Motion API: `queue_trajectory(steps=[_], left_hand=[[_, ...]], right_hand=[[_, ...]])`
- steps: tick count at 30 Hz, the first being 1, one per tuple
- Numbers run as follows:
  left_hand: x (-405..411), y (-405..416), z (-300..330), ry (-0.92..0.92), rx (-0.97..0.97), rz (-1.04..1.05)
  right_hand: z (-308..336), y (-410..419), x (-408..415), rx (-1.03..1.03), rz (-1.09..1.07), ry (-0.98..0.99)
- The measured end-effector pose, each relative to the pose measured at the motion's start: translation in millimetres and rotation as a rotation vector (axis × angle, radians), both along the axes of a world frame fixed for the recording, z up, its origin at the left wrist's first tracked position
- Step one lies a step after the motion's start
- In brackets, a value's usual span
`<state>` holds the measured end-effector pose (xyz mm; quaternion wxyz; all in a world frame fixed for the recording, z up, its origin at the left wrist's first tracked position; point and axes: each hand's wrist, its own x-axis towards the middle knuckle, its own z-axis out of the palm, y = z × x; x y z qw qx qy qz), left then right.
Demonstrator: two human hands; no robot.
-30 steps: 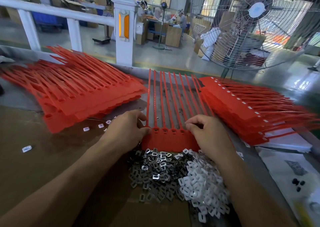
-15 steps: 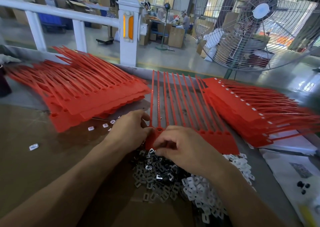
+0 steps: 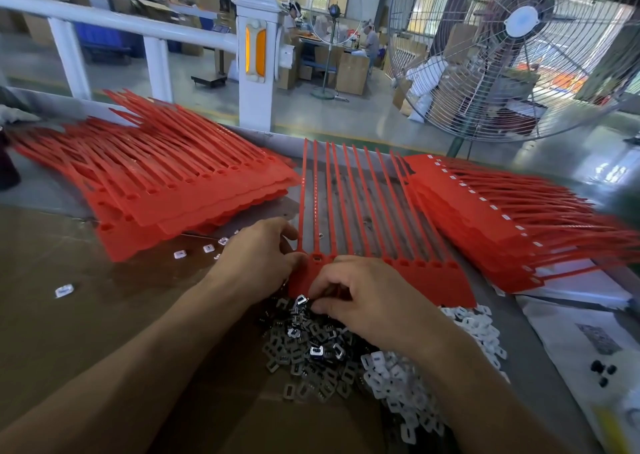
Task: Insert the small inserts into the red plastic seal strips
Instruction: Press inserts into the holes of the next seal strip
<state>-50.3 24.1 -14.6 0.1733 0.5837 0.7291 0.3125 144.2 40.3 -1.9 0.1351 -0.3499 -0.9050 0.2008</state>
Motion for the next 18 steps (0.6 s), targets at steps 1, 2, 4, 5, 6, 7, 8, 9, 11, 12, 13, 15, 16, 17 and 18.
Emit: queue_trajectory(steps=[1,2,4,5,6,7,8,9,11,12,13,15,16,17,18], left_hand=[[0.0,0.0,-0.1,-0.001,-0.001,0.0],[-0.1,-0.1,-0.2,-0.001,-0.001,-0.001],[-0.1,0.1,-0.5,0.003,0.003,-0.002],[0.0,0.2,-0.7,0.004,0.005,-0.002],[0.0,0.1,-0.7,0.004,0.007,-0.003],[-0.2,0.2,-1.0,0.002,0.008,-0.004],[-0.3,0.2,-1.2,-0.001,0.007,-0.006],[-0.4,0.2,-1.3,-0.003,0.007,-0.007],[-0.7,0.5,-1.7,-0.006,0.013,-0.004],[-0.9,0.6,-1.8,-0.005,0.014,-0.001],[-0.9,0.8,-1.9,-0.004,0.014,0.001],[-0.9,1.1,-2.0,-0.006,0.011,-0.001],[-1.1,1.1,-2.2,-0.008,0.011,-0.002],[-1.3,1.0,-2.4,-0.01,0.011,-0.003],[-1.5,0.8,-2.5,-0.013,0.01,-0.005]], right_hand=[[-0.7,-0.3,-0.8,0.014,0.004,-0.004],[-1.2,-0.7,-1.7,0.03,0.008,-0.007],[-1.9,-2.0,-3.4,0.048,0.014,-0.012],[-2.1,-2.6,-4.2,0.05,0.017,-0.013],[-2.1,-3.3,-4.9,0.051,0.021,-0.012],[-2.3,-3.6,-5.6,0.052,0.025,-0.011],[-2.3,-4.2,-6.2,0.053,0.028,-0.009],[-2.1,-4.8,-6.3,0.048,0.029,-0.001],[-1.0,-5.5,-4.8,0.004,0.017,0.045],[-0.3,-5.4,-3.1,-0.029,0.002,0.083],[0.3,-5.1,-1.2,-0.061,-0.017,0.127],[1.5,-3.2,3.0,-0.103,-0.067,0.229],[2.0,-1.9,4.8,-0.117,-0.098,0.286],[2.4,0.0,6.9,-0.126,-0.135,0.342],[3.1,2.1,9.3,-0.125,-0.177,0.393]])
